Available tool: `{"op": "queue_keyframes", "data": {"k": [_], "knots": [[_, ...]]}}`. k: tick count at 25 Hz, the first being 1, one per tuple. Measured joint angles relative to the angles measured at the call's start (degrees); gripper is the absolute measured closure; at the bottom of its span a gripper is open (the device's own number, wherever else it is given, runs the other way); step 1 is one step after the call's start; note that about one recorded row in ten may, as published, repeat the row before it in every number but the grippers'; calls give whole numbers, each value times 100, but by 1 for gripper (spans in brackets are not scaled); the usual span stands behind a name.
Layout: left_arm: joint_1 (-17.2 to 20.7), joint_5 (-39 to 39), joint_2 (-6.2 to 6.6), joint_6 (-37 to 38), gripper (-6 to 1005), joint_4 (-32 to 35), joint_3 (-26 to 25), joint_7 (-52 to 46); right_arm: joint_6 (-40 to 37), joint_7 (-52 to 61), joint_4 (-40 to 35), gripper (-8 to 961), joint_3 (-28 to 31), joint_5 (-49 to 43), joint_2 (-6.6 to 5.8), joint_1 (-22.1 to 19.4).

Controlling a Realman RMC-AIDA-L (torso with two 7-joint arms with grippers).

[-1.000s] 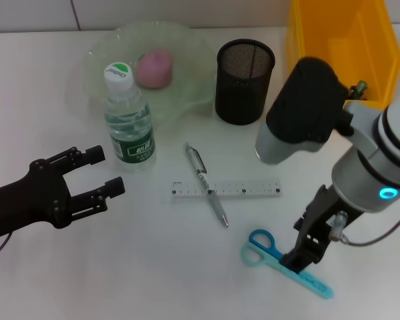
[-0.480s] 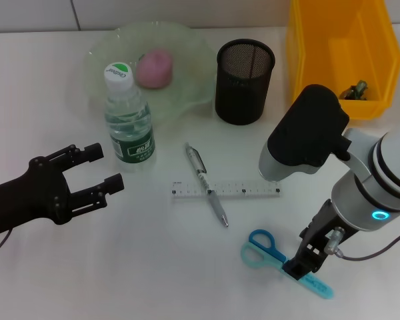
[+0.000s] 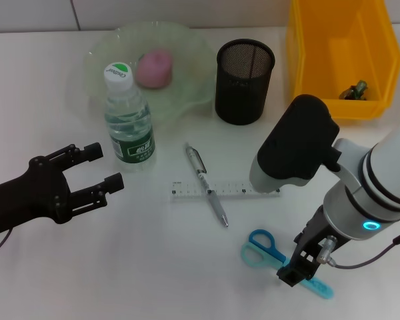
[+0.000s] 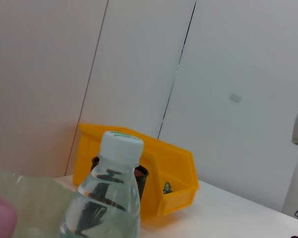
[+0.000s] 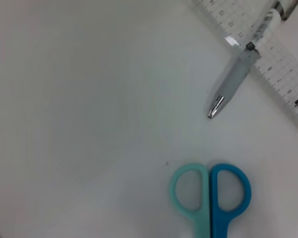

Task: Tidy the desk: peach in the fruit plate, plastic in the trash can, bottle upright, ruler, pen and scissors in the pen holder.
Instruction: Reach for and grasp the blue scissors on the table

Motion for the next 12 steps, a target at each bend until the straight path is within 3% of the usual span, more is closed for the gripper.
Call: {"op": "queue_keyframes", "data": {"k": [12], "knots": [[27,5,0,1,214,0,0,19,145,382,-179,441,-534,-439,0,-14]]}}
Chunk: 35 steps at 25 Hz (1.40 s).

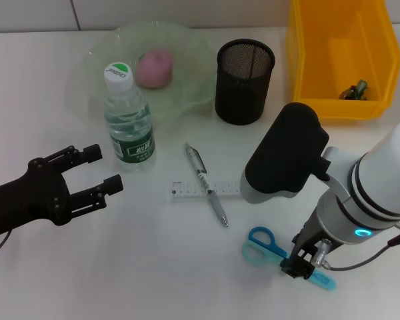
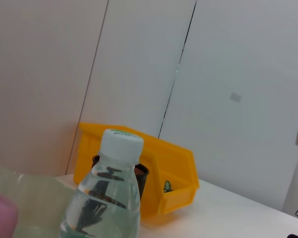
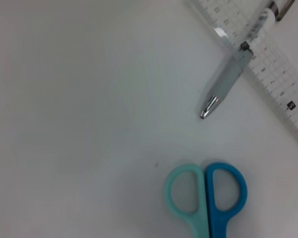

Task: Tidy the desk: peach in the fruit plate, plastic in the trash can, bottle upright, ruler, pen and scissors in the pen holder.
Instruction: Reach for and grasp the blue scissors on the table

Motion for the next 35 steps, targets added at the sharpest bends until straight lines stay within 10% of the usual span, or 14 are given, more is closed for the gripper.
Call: {"op": "queue_keyframes", "data": {"k": [35], "knots": [[15,0,6,1,215,0,0,12,140,75,22,714,-312,-46,0,16]]}}
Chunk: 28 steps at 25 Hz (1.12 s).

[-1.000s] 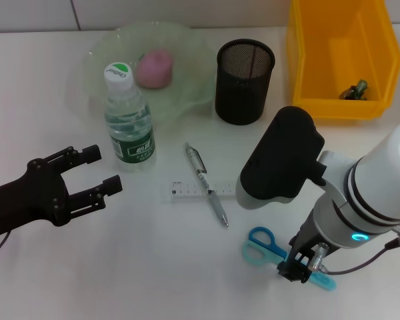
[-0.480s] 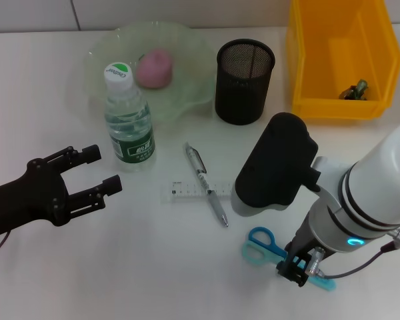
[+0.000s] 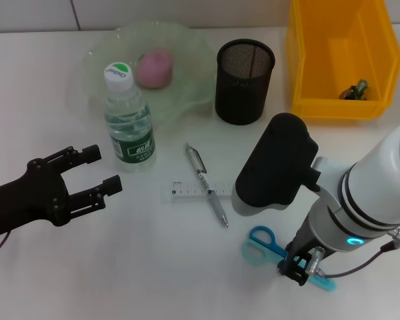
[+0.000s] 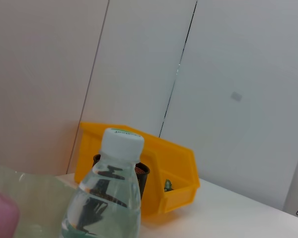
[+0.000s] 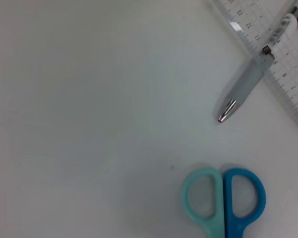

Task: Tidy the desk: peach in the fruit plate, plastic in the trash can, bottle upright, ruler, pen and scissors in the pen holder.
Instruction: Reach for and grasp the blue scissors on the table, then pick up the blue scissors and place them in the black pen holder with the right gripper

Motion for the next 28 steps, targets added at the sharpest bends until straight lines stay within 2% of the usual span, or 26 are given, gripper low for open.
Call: {"op": "queue_keyframes", "data": {"k": [14,18,20,21,22,23,25,26,27,28], "knots": [[3,0,-6,0,215,0,0,-2,71,-38,32,726,-91,-8,0,-27],[19,0,-6,0,215,0,0,-4,88,-142,-151,732,3,-5,-1,-148],[22,0,-6,1,215,0,0,-5,80,-311,-370,731,227,19,-3,-300],[22,0,-6,1,215,0,0,-5,75,-550,-670,731,606,104,-1,-509],[26,0,-6,14,215,0,0,-7,75,-550,-670,730,606,104,-1,-509],[26,0,-6,14,215,0,0,-7,84,-707,-824,730,861,215,-3,-632],[26,0,-4,26,215,0,1,-12,182,-1066,-1074,729,1396,583,-10,-861],[26,0,-4,26,215,0,1,-12,460,-1553,-1201,729,2087,1232,-17,-1127],[28,-3,-1,30,215,0,0,-13,714,-1839,-1177,728,2438,1649,-19,-1257],[30,-6,0,31,215,0,0,-13,714,-1839,-1177,728,2438,1649,-19,-1257]]}}
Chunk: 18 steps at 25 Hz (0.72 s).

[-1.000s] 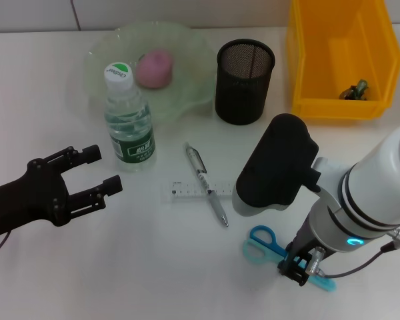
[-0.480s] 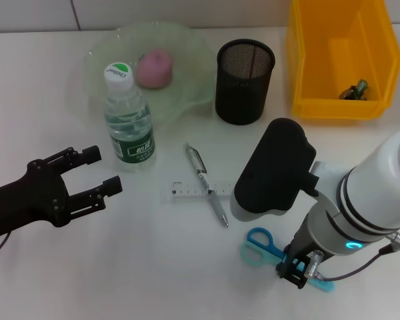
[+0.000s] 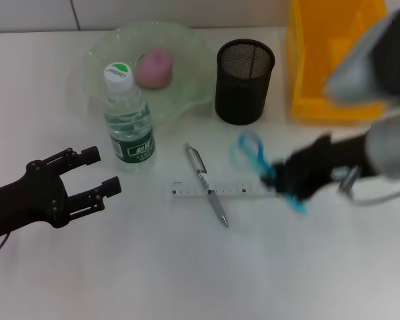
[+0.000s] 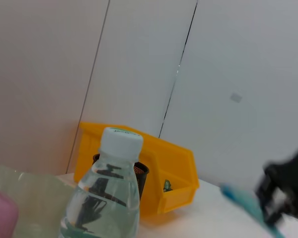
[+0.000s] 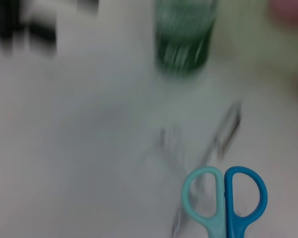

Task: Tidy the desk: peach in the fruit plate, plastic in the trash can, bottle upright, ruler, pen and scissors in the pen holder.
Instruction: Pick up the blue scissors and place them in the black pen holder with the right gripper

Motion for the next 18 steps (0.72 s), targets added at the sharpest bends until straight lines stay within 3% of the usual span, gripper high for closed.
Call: {"op": "queue_keyframes", "data": {"k": [1,2,3,4,7,8,9,10,11,12,13,14,15,18], "knots": [[2,-2,-1,-3,215,0,0,0,606,-584,237,727,607,783,-6,-182],[2,-2,-1,-3,215,0,0,0,606,-584,237,727,607,783,-6,-182],[1,-3,-7,-14,215,0,0,1,1534,-1409,869,727,1048,1820,-19,-283],[-14,-3,-14,-24,215,0,0,-1,1534,-1409,869,726,1048,1820,-19,-283],[-46,0,-21,-26,215,0,0,-20,2612,-3113,2257,725,1426,3677,-30,-136],[-46,0,-21,-26,215,0,0,-20,2858,-4459,3381,724,1660,5100,-31,201],[-56,-6,-28,-27,215,0,0,-30,2858,-4459,3381,724,1660,5100,-31,201],[-56,-16,-32,-28,215,0,1,-31,2845,-5235,4090,724,1802,5914,-31,456],[-57,-26,-34,-28,215,0,0,-30,2677,-6402,5344,723,2051,7046,-33,939],[-57,-26,-34,-28,215,0,0,-30,2677,-6402,5344,723,2051,7046,-33,939],[-58,-30,-39,-30,215,0,-15,-25,2439,-7341,6462,722,2279,7844,-36,1420],[-61,-30,-40,-31,215,0,-24,-23,2322,-7769,6956,722,2392,8156,-36,1647],[-63,-31,-40,-31,215,0,-29,-23,2322,-7769,6956,721,2392,8156,-36,1647],[-77,-32,-41,-71,215,0,-36,-25,2188,-8672,7997,720,2575,8644,-29,2257]]}}
